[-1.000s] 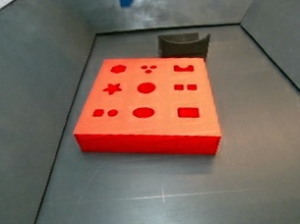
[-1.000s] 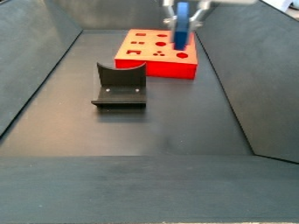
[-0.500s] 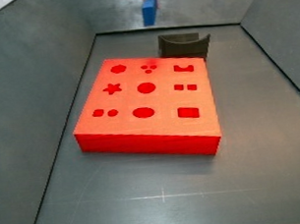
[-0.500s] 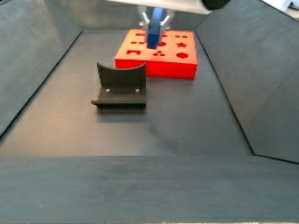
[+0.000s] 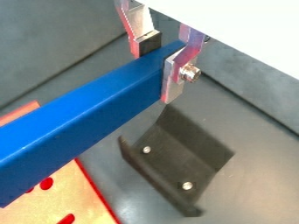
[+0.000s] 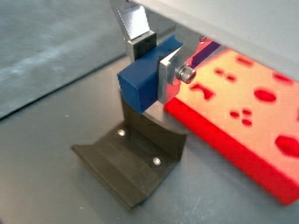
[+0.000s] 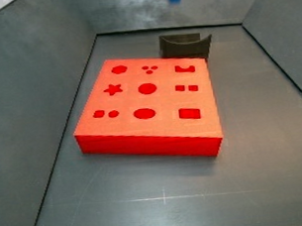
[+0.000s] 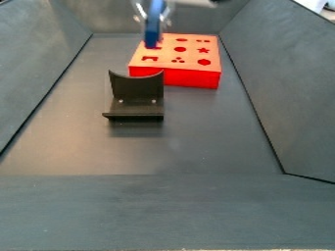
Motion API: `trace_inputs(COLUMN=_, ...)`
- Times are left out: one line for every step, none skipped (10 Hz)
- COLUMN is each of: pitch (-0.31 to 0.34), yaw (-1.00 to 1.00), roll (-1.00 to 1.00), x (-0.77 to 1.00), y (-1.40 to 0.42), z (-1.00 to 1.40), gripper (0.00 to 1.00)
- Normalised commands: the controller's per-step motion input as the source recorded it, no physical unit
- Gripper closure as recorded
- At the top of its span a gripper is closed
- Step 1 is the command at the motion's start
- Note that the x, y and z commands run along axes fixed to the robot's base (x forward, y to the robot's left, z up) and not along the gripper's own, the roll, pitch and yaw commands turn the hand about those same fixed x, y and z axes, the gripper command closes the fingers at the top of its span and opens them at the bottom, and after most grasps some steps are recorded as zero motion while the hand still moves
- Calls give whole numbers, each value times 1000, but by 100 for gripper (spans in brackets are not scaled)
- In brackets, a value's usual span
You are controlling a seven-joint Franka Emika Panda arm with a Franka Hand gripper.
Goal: Pick up the rectangle object. Move up. Place the rectangle object on the fixture. Regrasp the rectangle object. Move to above the board. Insert the rectangle object.
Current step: Place the rectangle object on the fixture.
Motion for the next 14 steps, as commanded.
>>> trace_inputs(pitch=298, yaw=170, roll=-1000, x=559, y=393, z=139, gripper=100)
trace_inputs(pitch=295, yaw=146, roll=-1000, x=516, y=287, z=62, gripper=100)
trace_inputs(pitch=309, yaw=93, roll=-1000, x=447, y=110, z=40, gripper=100)
trace_inputs(pitch=333, yaw=58, roll=-1000, x=379, y=85, z=30, gripper=100)
trace_inputs(pitch=344, yaw=-11, roll=-985, x=299, y=74, z=0, gripper=100)
trace_inputs(pitch=317, yaw=-46, roll=-879, x=262, y=68, z=-6, gripper=100)
trace_inputs(pitch=251, yaw=-104, roll=-668, x=198, y=62, z=-5, gripper=100)
trace_inputs(pitch=208, yaw=-132, roll=-508, x=146, y=60, z=-11, gripper=100)
trace_inputs(pitch=169, yaw=-146, roll=-345, x=97, y=57, z=-12, gripper=100)
trace_inputs(pitch=120, yaw=-144, roll=-224, x=72, y=40, z=-1, gripper=100)
trace_inputs(pitch=-21, yaw=-173, roll=-1000, x=97, y=63, z=-1000, gripper=100)
trace_inputs(pitch=-34, yaw=-171, roll=-1000, x=101, y=67, z=-1000, gripper=100)
trace_inputs(pitch=-23, yaw=-162, roll=-1000, x=107, y=74, z=-1000, gripper=100)
trace_inputs(pitch=1, yaw=-152, roll=-1000, x=122, y=75, z=-1000, gripper=100)
